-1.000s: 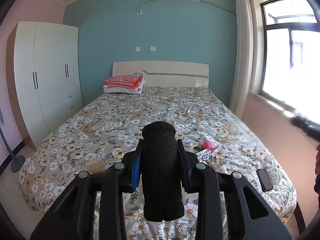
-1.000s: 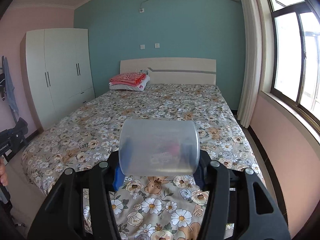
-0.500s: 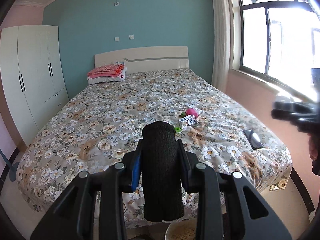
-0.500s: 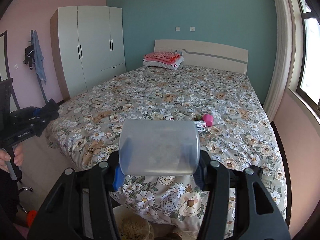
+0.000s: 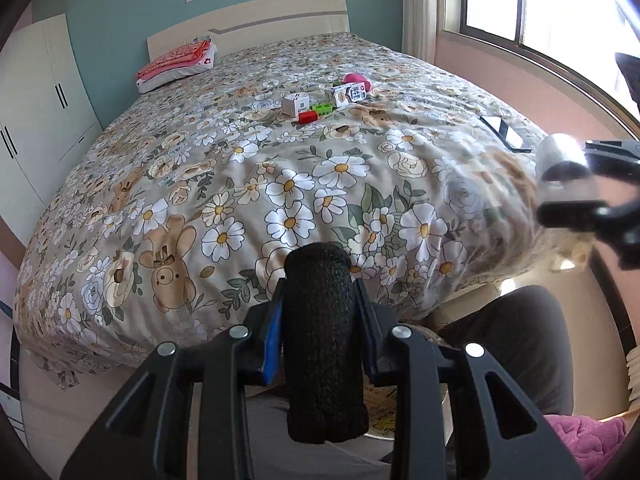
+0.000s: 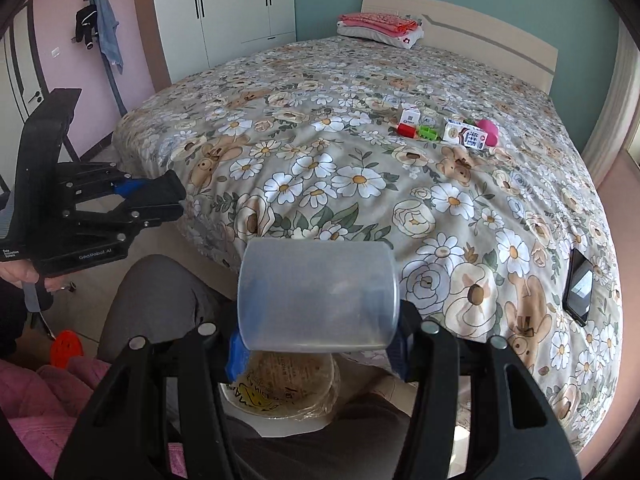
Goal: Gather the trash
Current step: 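Carry the black tube and clear cup with both tools to the wastebasket, then open the left tool over the wastebasket while the right tool releases the clear cup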
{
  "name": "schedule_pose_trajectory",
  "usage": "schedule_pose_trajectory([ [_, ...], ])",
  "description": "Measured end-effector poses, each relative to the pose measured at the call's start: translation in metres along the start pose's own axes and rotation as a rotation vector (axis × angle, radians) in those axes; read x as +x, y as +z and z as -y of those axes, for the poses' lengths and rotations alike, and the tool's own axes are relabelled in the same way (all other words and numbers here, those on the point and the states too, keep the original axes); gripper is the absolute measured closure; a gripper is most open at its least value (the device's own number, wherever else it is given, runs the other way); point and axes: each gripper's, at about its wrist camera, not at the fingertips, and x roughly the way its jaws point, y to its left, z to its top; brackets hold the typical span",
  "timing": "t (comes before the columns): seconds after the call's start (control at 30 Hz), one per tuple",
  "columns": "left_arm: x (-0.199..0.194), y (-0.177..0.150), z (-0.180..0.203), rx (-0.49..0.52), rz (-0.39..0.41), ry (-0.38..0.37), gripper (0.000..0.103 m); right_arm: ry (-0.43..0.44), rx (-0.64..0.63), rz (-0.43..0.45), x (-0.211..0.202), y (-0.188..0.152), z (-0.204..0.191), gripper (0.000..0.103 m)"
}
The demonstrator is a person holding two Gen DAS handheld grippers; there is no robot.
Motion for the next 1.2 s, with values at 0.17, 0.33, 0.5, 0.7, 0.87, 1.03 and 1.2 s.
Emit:
schedule_pose_trajectory([
  [0.17,0.057,-0.037,0.01,0.006,-0.157,-0.048,0.069,0.031,-0.031,-0.136,0.059,-0.034,-0.015,0.048],
  [0.33,0.104,-0.072,0.014,-0.026,-0.267,-0.079,0.069,0.071,-0.056,-0.269,0.117,-0.073,-0.032,0.048],
  [0.5,0.142,-0.1,0.02,-0.047,-0.361,-0.116,0.069,0.112,-0.068,-0.391,0.167,-0.106,-0.049,0.048],
  [0.7,0.19,-0.123,0.033,-0.057,-0.466,-0.166,0.069,0.152,-0.023,-0.506,0.22,-0.133,-0.056,0.048],
  [0.87,0.227,-0.133,0.037,-0.094,-0.541,-0.208,0.069,0.165,0.071,-0.601,0.262,-0.151,-0.054,0.048],
  [1.03,0.262,-0.143,0.039,-0.155,-0.609,-0.23,0.069,0.183,0.195,-0.668,0.294,-0.164,-0.042,0.048],
  [1.2,0.291,-0.159,0.042,-0.205,-0.682,-0.255,0.069,0.165,0.284,-0.728,0.324,-0.177,-0.038,0.048],
])
